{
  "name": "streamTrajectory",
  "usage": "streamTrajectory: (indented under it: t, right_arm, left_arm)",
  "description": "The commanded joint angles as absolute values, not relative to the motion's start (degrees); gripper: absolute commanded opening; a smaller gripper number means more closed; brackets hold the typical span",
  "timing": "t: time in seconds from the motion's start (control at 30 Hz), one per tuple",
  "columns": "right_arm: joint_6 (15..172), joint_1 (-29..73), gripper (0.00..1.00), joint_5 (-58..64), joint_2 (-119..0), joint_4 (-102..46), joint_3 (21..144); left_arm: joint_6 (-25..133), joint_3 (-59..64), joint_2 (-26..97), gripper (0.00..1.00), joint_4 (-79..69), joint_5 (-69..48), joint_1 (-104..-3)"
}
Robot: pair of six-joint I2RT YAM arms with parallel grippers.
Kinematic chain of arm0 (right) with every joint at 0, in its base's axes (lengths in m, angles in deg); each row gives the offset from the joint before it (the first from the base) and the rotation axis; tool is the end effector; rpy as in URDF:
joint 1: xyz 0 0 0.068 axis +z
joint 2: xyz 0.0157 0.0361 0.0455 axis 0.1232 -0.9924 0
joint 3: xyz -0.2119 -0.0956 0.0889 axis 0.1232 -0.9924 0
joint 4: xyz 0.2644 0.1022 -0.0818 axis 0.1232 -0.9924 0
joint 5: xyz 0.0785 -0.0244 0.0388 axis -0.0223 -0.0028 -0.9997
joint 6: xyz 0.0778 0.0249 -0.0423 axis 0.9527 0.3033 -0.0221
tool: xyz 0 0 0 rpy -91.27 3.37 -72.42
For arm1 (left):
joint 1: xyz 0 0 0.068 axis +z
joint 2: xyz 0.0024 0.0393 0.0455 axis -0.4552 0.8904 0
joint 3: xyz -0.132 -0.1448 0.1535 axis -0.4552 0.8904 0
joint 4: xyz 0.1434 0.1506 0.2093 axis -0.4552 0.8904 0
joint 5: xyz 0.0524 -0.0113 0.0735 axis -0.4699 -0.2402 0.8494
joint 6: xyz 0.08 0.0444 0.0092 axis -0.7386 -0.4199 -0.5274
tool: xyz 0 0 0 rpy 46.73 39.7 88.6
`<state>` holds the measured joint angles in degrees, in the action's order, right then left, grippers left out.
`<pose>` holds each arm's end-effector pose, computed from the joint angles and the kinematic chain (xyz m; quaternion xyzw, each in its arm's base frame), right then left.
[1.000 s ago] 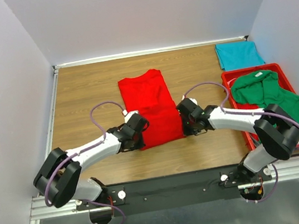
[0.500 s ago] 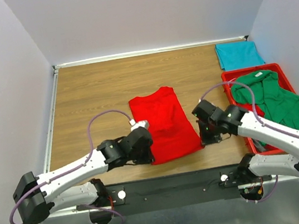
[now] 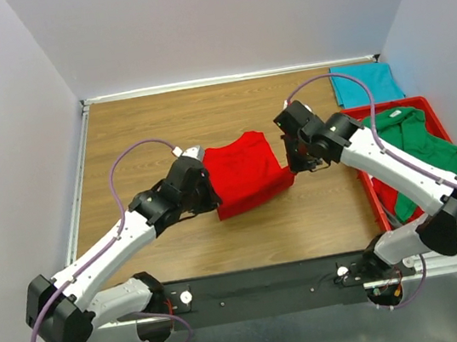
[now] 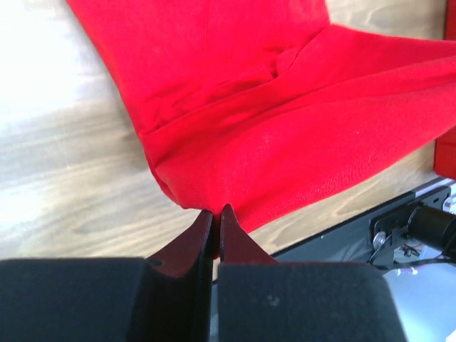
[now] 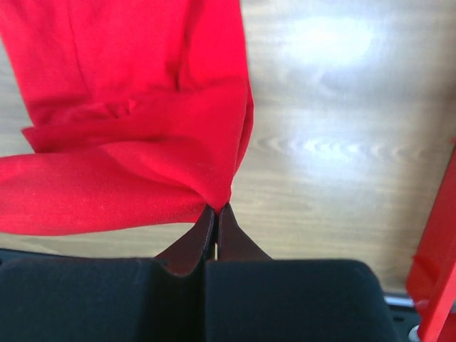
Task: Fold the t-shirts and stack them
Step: Fold the tshirt
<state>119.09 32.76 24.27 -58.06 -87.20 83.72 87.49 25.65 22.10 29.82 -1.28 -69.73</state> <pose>0.2672 0.1975 0.2571 -0.0361 0.9648 0.0435 0.2567 0.2245 -0.2051 0.2081 -0.0210 0.9260 -0.2556 0.2770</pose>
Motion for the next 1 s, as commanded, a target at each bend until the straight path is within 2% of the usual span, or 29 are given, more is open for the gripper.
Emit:
streamTrajectory:
  t: [0.0, 0.6, 0.97]
  right_arm:
    - [113.5, 30.4, 0.01, 26.9, -60.2, -88.1, 89.0]
    - [104.8, 23.8, 0.01, 22.4, -75.7, -85.6, 106.1]
    - [102.1, 21.1, 0.01, 19.7, -88.0, -81.8, 113.4]
  left_arm:
    - [83.1, 23.9, 22.5, 0.00, 29.6, -1.9, -67.8]
    - [76.1, 21.5, 30.0, 0.00, 22.6, -8.2, -56.7]
    - [72.7, 18.4, 43.7, 0.00, 15.4, -9.8, -49.8]
